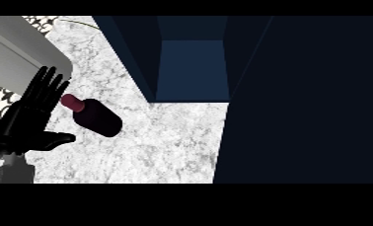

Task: Pick up the wine, place it into the cabinet and close the cabinet

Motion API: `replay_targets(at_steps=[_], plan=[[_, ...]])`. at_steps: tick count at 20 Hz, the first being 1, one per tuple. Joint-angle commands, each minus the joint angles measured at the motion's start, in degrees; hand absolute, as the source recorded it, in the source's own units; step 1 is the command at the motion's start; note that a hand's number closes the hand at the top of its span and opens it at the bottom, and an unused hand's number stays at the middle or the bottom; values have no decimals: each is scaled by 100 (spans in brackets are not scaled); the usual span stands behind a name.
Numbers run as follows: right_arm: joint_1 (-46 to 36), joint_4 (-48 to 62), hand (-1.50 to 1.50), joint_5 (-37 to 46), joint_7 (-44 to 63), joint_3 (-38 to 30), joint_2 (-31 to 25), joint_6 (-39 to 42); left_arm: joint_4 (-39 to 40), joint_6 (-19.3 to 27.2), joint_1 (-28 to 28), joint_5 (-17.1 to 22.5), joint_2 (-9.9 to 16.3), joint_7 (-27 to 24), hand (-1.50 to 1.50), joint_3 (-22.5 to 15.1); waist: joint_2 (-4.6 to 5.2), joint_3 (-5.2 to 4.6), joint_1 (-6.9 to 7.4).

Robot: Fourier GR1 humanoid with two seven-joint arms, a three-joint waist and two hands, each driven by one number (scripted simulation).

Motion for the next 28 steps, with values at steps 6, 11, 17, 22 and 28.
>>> replay_targets(at_steps=[6,11,17,22,28], plan=[[-126,-576,-150,-127,716,6,-39,-271,1282,-701,139,-257,59,-873,-150,57,-1,-3,2],[150,-832,-150,-222,647,16,-50,-197,2335,-624,-297,-674,-66,-1579,-150,36,5,-4,-43],[278,-607,-150,-259,308,71,-23,-80,3248,-582,-635,-1006,-276,-2118,-150,-96,15,-2,-37],[-271,-516,-150,19,722,253,-15,-385,3881,-971,-615,-935,-49,-2523,-150,98,3,-8,-20],[-283,-568,-150,-400,734,-140,-198,-213,5063,-1413,-1089,-858,148,-2986,-150,324,15,-10,-71]])
